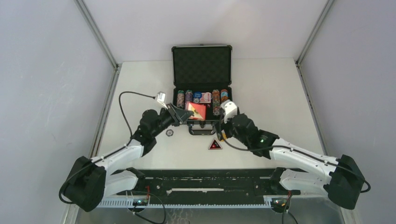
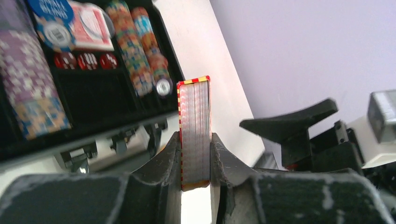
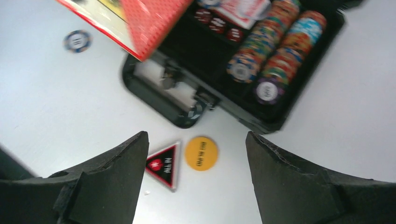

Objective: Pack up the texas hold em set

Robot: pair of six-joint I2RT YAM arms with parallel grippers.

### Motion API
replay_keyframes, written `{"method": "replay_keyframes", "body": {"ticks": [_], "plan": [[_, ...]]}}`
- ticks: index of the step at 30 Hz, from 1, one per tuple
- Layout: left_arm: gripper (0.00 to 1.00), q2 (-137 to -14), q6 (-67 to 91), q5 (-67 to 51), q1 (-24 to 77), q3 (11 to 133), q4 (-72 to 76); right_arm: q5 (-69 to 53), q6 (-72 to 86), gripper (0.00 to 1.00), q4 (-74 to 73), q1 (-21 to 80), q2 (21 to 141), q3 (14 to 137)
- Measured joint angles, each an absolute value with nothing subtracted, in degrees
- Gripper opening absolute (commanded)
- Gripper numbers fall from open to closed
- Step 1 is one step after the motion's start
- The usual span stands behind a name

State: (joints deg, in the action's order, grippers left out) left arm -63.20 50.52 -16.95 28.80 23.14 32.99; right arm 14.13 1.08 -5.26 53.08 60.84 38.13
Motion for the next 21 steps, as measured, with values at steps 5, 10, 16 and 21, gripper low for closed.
{"method": "replay_keyframes", "body": {"ticks": [5,10,16,21], "plan": [[0.00,-70.1,51.0,-8.4,28.7,30.7,32.3,14.8,4.0,0.82,-5.2,46.4,60.2,36.1],[0.00,-79.4,52.1,-3.6,29.4,34.4,31.9,14.4,4.8,0.82,-5.1,45.3,60.8,35.6],[0.00,-86.2,51.9,1.1,31.8,38.0,29.4,14.1,5.1,0.79,-4.4,45.0,62.9,35.5],[0.00,-89.0,51.0,1.2,32.3,40.4,28.9,13.3,5.5,0.77,-3.2,44.6,64.1,34.7]]}}
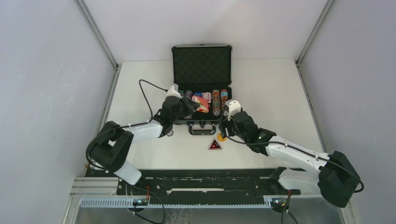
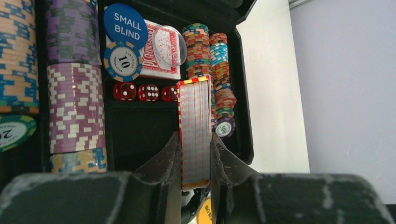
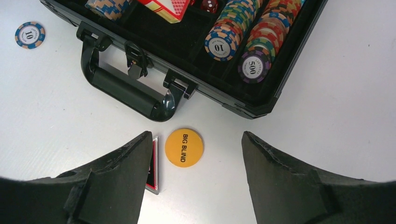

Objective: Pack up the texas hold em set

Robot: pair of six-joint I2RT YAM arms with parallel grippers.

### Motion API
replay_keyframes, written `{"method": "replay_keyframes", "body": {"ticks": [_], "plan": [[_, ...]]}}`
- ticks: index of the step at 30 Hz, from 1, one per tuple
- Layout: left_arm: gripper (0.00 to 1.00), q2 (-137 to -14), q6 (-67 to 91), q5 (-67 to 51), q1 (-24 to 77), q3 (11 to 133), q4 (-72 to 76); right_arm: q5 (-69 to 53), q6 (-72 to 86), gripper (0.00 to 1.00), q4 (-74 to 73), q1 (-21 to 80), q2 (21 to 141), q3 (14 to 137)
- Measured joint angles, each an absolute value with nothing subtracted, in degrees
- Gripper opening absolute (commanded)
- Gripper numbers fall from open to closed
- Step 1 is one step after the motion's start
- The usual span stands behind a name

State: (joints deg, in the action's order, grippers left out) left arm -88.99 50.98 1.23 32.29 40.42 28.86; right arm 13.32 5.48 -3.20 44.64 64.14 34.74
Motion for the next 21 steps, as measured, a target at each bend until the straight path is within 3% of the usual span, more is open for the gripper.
{"method": "replay_keyframes", "body": {"ticks": [21], "plan": [[0.00,-97.4,45.9,-5.5,32.3,46.0,24.6,10.8,6.0,0.75,-2.0,43.9,65.8,34.5]]}}
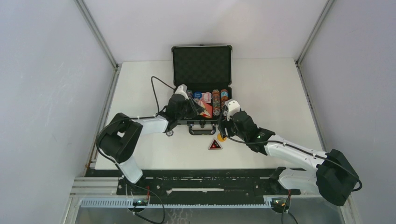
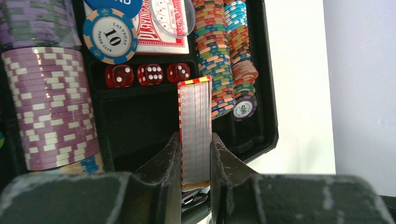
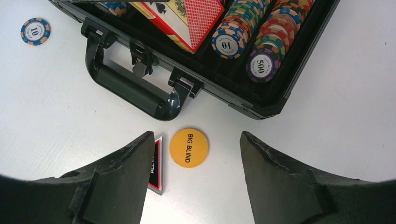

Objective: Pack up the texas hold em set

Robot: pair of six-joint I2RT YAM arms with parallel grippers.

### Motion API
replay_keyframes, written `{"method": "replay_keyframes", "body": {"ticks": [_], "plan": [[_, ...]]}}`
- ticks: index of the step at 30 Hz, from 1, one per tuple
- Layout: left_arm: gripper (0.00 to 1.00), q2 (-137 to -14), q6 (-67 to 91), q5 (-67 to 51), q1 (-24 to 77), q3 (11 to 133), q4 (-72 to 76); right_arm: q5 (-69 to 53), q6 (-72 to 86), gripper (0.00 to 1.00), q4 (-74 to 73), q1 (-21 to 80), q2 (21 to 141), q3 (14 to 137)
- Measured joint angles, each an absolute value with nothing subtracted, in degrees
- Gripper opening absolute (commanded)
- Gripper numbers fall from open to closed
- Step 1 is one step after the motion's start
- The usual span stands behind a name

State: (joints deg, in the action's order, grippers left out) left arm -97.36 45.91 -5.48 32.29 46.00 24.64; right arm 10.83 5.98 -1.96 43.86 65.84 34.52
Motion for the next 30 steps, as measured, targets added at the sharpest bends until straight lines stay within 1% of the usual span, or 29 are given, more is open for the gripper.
{"method": "replay_keyframes", "body": {"ticks": [8,21,30], "plan": [[0.00,-99.0,45.9,-7.5,32.2,48.9,23.0,10.9,6.2,0.75,-1.9,43.6,66.1,34.5],[0.00,-97.5,43.9,-6.0,32.2,49.3,18.4,10.9,6.4,0.74,-1.9,43.5,66.6,34.5],[0.00,-97.5,43.9,-6.2,32.2,49.3,18.2,10.9,6.5,0.74,-1.9,43.5,66.6,34.5]]}}
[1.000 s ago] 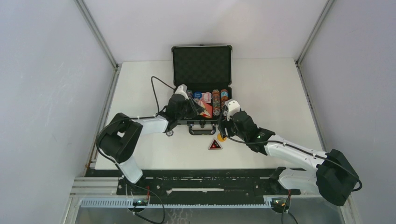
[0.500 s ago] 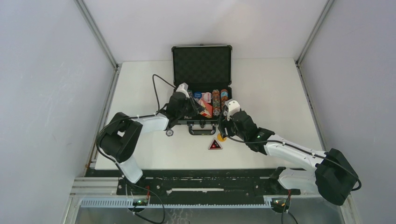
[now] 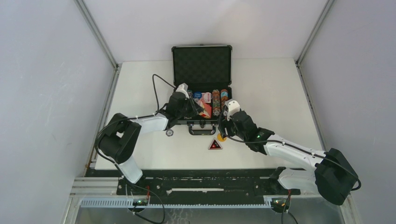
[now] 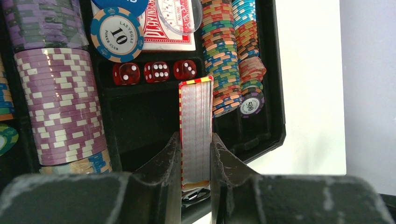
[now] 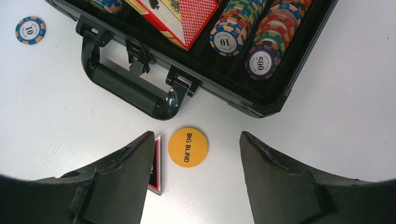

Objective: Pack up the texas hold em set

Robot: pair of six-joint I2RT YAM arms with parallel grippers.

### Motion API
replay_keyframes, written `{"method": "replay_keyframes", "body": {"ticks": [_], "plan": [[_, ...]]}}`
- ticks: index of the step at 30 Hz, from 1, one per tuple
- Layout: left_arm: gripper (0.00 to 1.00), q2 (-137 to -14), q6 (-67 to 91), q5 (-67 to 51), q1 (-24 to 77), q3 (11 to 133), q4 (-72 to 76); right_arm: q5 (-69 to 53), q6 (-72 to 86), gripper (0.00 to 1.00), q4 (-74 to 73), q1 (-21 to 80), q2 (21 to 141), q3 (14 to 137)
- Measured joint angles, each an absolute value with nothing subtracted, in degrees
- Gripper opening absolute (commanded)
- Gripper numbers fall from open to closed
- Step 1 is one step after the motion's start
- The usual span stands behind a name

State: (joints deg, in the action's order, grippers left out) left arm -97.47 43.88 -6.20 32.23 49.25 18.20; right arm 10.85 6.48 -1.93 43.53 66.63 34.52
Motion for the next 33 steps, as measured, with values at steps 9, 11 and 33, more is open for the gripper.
{"method": "replay_keyframes", "body": {"ticks": [9,11,33], "plan": [[0.00,-96.0,43.5,-4.0,32.1,49.0,13.9,10.6,6.6,0.74,-1.9,43.5,67.0,34.5],[0.00,-95.6,43.5,-3.6,32.1,48.7,13.7,10.4,6.6,0.74,-1.9,43.5,67.1,34.5],[0.72,-93.4,40.5,-1.4,33.3,48.9,6.3,10.1,6.6,0.74,-1.9,43.5,67.6,34.5]]}}
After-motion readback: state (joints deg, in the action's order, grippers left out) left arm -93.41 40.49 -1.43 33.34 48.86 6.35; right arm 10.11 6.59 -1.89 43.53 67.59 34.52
